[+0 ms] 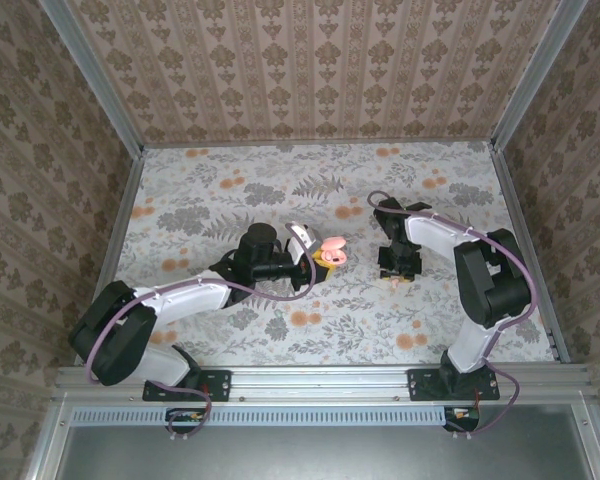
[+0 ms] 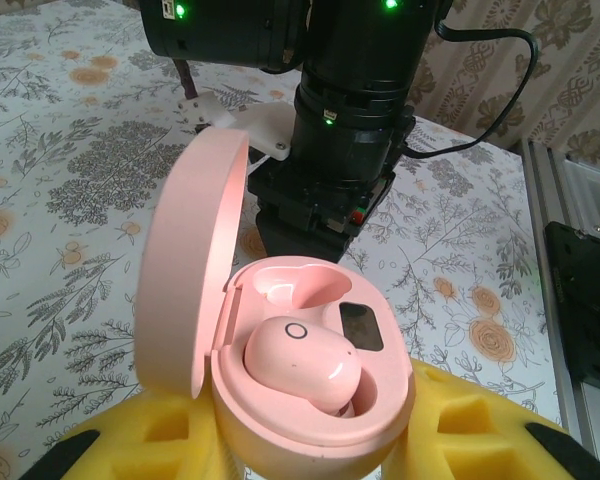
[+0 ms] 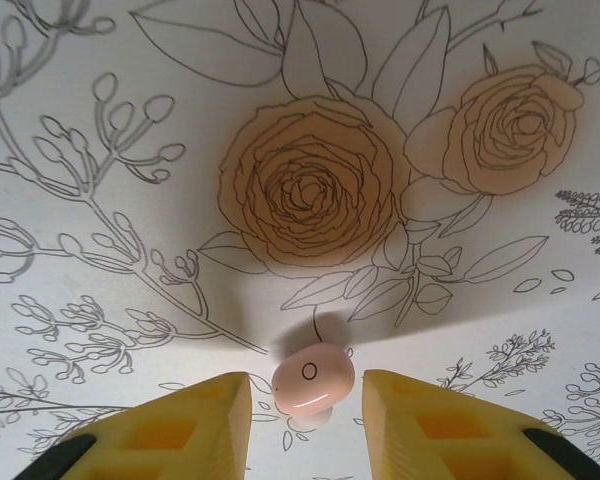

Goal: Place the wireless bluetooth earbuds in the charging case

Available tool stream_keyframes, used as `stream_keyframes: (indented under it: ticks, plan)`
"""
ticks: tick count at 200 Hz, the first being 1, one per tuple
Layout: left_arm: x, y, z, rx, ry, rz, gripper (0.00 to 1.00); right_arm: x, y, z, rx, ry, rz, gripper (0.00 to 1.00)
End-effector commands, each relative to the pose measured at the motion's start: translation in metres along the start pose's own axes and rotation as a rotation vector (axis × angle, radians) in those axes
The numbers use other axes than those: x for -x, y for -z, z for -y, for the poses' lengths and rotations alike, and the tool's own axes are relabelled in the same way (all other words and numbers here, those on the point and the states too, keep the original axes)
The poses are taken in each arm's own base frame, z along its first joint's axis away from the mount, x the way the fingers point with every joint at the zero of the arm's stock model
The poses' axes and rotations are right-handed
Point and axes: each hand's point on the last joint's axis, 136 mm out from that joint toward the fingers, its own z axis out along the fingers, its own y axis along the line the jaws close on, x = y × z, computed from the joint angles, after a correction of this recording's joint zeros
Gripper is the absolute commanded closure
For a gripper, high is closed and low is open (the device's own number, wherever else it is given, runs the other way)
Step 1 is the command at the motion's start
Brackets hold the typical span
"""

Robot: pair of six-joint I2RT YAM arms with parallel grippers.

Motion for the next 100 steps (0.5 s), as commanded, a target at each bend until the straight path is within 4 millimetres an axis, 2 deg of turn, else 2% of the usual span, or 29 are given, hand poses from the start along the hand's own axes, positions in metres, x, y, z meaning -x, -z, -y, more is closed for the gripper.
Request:
stream_keyframes:
  ticks: [1,19,63,100]
  plan:
    - [0.0137,-0.002,0.0054,-0.027,-0.047,0.041,1.0,-0.0105,-0.0103,0.004,-0.026,-0.019,-0.038,0.64]
    - [0.0132,-0.0016,0.0059,-0.03,-0.046,0.04,1.0,-0.0103,-0.0139,0.0036,-0.028,-0.021,-0.042,0.64]
    - [0.0117,0.0023,0.0076,-0.025,-0.047,0.04,1.0,-0.0047,-0.0154,-0.0004,-0.027,-0.007,-0.039,0.73]
    - [0.0109,0.0055,0.0087,-0.02,-0.046,0.043,1.0,-0.003,-0.0139,-0.0004,-0.033,0.009,-0.037,0.71]
